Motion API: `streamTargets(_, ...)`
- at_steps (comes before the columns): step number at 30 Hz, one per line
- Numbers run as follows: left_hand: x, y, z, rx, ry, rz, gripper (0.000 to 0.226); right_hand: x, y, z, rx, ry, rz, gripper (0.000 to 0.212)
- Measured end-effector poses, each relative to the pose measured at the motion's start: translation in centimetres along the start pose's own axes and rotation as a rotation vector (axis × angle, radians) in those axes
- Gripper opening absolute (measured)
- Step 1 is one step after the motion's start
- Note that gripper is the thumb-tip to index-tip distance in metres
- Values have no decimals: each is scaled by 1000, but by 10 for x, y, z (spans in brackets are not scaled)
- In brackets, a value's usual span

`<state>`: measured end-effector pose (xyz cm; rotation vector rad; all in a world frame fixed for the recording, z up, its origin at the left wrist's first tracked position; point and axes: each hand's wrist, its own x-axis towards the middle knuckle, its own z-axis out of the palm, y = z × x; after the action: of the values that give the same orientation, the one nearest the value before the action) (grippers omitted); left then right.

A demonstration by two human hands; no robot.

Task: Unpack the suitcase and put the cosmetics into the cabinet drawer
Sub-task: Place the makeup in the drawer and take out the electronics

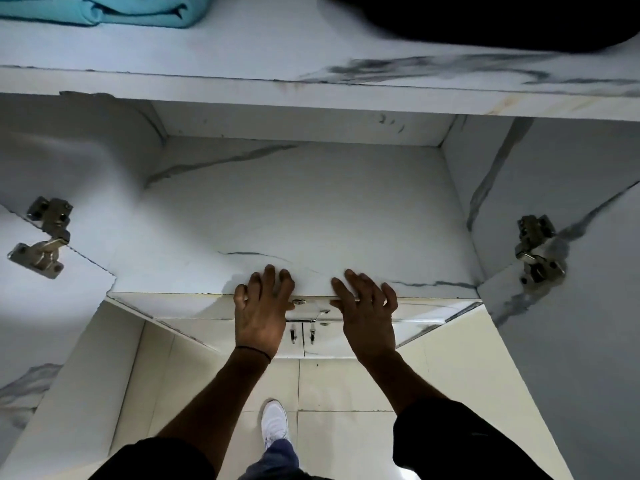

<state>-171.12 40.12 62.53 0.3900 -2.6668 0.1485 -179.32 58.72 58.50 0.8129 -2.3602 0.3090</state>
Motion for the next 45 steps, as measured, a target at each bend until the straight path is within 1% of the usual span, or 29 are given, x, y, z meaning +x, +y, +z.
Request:
streamTargets(3, 0, -1, 1, -37, 10, 2, 70, 0, 0, 1, 3, 8, -8, 46)
streamTargets(7, -1, 0, -6, -44, -52, -8, 70, 3, -4, -5, -28, -3, -6, 45)
streamTargets(9, 2, 2, -15, -35, -87, -4, 67, 5, -7, -16, -51, -42, 12, 46)
streamTargets(11, 5, 7, -27, -48, -133, -18, 64, 8, -9, -32, -43, -132, 12, 50)
streamTargets(14, 5, 14, -46, -122, -223, -105, 68, 16, -3, -61, 120, -332, 11, 55)
streamTargets(16, -2, 23, -62, -235, -302, -142, 71, 18, 4, -91, 311, -450, 95, 49)
streamTargets(18, -12, 37, -76, -375, -362, -178, 68, 16, 11, -123, 485, -496, 229, 40)
streamTargets(20, -27, 63, -90, -527, -354, -175, 63, 3, 20, -164, 612, -427, 382, 35)
streamTargets(22, -45, 99, -106, -741, -330, -147, 56, -14, 27, -212, 735, -317, 518, 32)
streamTargets(24, -61, 139, -126, -974, -350, -118, 50, -30, 30, -259, 770, -196, 564, 28)
streamTargets(27, -70, 203, -170, -1286, -374, -72, 41, -51, 37, -328, 708, -5, 543, 26)
streamTargets(29, -69, 242, -203, -1430, -350, 2, 37, -63, 44, -373, 649, 100, 496, 25)
streamTargets(31, -72, 275, -236, -1545, -294, 72, 38, -76, 53, -414, 560, 221, 436, 23)
streamTargets(33, -79, 297, -263, -1597, -211, 113, 42, -85, 63, -444, 454, 400, 375, 20)
streamTargets(34, -84, 307, -276, -1599, -166, 152, 46, -89, 68, -457, 378, 520, 354, 18)
streamTargets(36, -93, 321, -289, -1585, -82, 239, 54, -94, 77, -475, 271, 738, 357, 15)
streamTargets(37, -95, 327, -292, -1579, -60, 262, 59, -92, 82, -481, 271, 804, 385, 16)
streamTargets(38, -97, 331, -295, -1576, -55, 268, 66, -87, 87, -485, 328, 830, 441, 18)
streamTargets(39, -98, 336, -299, -1572, -50, 268, 73, -81, 94, -489, 440, 816, 509, 22)
streamTargets(40, -98, 340, -302, -1556, -50, 262, 80, -74, 99, -493, 606, 761, 584, 27)
streamTargets(42, -98, 345, -306, -1490, -53, 240, 91, -55, 108, -496, 955, 588, 720, 39)
streamTargets(43, -98, 346, -307, -1464, -67, 229, 95, -47, 110, -496, 1077, 516, 756, 49)
streamTargets(45, -98, 343, -309, -1446, -112, 211, 101, -41, 112, -493, 1156, 442, 738, 64)
